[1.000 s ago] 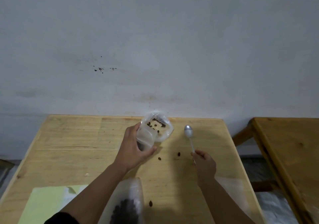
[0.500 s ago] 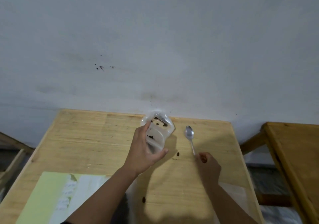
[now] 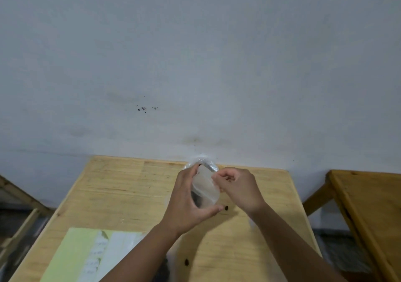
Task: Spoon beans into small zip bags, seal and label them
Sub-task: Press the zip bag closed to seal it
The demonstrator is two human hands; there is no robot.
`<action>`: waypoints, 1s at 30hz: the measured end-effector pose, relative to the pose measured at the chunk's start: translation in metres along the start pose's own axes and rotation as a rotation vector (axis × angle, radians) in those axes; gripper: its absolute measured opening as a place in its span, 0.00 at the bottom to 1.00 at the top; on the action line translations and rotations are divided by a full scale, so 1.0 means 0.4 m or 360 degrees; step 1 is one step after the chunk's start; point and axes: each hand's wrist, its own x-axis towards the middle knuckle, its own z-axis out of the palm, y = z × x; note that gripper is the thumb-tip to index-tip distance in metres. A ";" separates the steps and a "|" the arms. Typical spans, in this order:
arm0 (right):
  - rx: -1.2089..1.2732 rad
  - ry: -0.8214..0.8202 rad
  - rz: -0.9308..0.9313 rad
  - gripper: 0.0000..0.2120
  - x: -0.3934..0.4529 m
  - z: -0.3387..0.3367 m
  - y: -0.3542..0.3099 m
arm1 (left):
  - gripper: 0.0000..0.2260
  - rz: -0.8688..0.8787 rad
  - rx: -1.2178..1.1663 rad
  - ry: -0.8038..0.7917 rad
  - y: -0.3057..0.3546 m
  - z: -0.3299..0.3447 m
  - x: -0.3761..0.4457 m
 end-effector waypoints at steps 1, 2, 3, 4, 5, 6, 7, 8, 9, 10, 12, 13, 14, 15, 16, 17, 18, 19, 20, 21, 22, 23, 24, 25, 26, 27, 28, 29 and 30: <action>-0.0072 -0.0011 -0.0040 0.04 -0.004 0.001 -0.016 | 0.48 0.0014 -0.0003 0.0000 0.004 -0.018 -0.002; -0.0145 -0.0017 -0.0078 0.04 -0.009 0.003 -0.034 | 0.47 0.0021 -0.0007 0.0002 0.007 -0.037 -0.005; -0.0211 -0.0023 -0.0109 0.04 -0.013 0.007 -0.052 | 0.45 0.0021 -0.0009 0.0010 0.009 -0.056 -0.009; -0.0259 -0.0033 -0.0127 0.04 -0.019 0.012 -0.072 | 0.41 0.0016 -0.0017 0.0033 0.011 -0.075 -0.013; -0.0287 -0.0046 -0.0133 0.04 -0.026 0.019 -0.090 | 0.34 0.0008 -0.0039 0.0080 0.013 -0.095 -0.017; -0.0300 -0.0063 -0.0132 0.04 -0.035 0.029 -0.108 | 0.27 0.0001 -0.0073 0.0149 0.017 -0.116 -0.023; -0.0305 -0.0079 -0.0132 0.05 -0.046 0.041 -0.124 | 0.21 -0.0009 -0.0123 0.0222 0.021 -0.139 -0.029; -0.0295 -0.0096 -0.0135 0.05 -0.057 0.054 -0.139 | 0.18 -0.0023 -0.0177 0.0285 0.025 -0.161 -0.036; -0.0234 -0.0113 -0.0145 0.06 -0.069 0.068 -0.151 | 0.16 -0.0045 -0.0233 0.0335 0.028 -0.181 -0.044; -0.0129 -0.0119 -0.0158 0.07 -0.083 0.081 -0.161 | 0.15 -0.0085 -0.0299 0.0378 0.030 -0.199 -0.052; 0.0110 -0.0071 -0.0197 0.07 -0.116 0.107 -0.172 | 0.11 -0.0196 -0.0465 0.0480 0.030 -0.228 -0.070; 0.0234 -0.0028 -0.0222 0.06 -0.134 0.118 -0.174 | 0.09 -0.0257 -0.0540 0.0543 0.029 -0.239 -0.080; 0.0354 0.0012 -0.0246 0.03 -0.154 0.129 -0.173 | 0.08 -0.0307 -0.0603 0.0607 0.028 -0.249 -0.090; 0.0445 0.0049 -0.0267 0.03 -0.172 0.141 -0.169 | 0.08 -0.0343 -0.0656 0.0663 0.027 -0.259 -0.101; 0.0493 0.0089 -0.0287 0.06 -0.188 0.153 -0.165 | 0.08 -0.0366 -0.0700 0.0702 0.026 -0.267 -0.113; 0.0492 0.0131 -0.0304 0.08 -0.202 0.165 -0.162 | 0.09 -0.0376 -0.0728 0.0717 0.026 -0.275 -0.126; 0.0467 0.0178 -0.0320 0.09 -0.212 0.176 -0.162 | 0.10 -0.0375 -0.0734 0.0703 0.026 -0.284 -0.139; 0.0439 0.0219 -0.0340 0.10 -0.221 0.185 -0.163 | 0.11 -0.0355 -0.0721 0.0662 0.027 -0.294 -0.151; 0.0412 0.0252 -0.0362 0.10 -0.227 0.192 -0.166 | 0.12 -0.0312 -0.0687 0.0598 0.027 -0.305 -0.163; 0.0394 0.0275 -0.0389 0.10 -0.232 0.197 -0.170 | 0.12 -0.0249 -0.0627 0.0516 0.025 -0.317 -0.175; 0.0378 0.0287 -0.0419 0.09 -0.237 0.200 -0.173 | 0.11 -0.0183 -0.0543 0.0428 0.022 -0.329 -0.187; 0.0359 0.0284 -0.0440 0.09 -0.241 0.202 -0.174 | 0.10 -0.0132 -0.0455 0.0343 0.019 -0.342 -0.197; 0.0333 0.0260 -0.0440 0.10 -0.245 0.204 -0.174 | 0.10 -0.0104 -0.0387 0.0275 0.014 -0.354 -0.205; 0.0298 0.0214 -0.0415 0.10 -0.250 0.207 -0.174 | 0.10 -0.0097 -0.0352 0.0228 0.010 -0.364 -0.213; 0.0256 0.0158 -0.0375 0.10 -0.256 0.212 -0.174 | 0.10 -0.0106 -0.0341 0.0204 0.007 -0.374 -0.219; 0.0222 0.0104 -0.0336 0.10 -0.262 0.218 -0.175 | 0.10 -0.0120 -0.0345 0.0194 0.004 -0.383 -0.225; 0.0189 0.0061 -0.0310 0.11 -0.268 0.225 -0.176 | 0.11 -0.0132 -0.0350 0.0190 0.000 -0.391 -0.230; 0.0155 0.0040 -0.0293 0.11 -0.274 0.234 -0.178 | 0.11 -0.0138 -0.0342 0.0186 -0.005 -0.398 -0.236; 0.0123 0.0040 -0.0287 0.11 -0.279 0.242 -0.180 | 0.11 -0.0135 -0.0315 0.0179 -0.010 -0.403 -0.241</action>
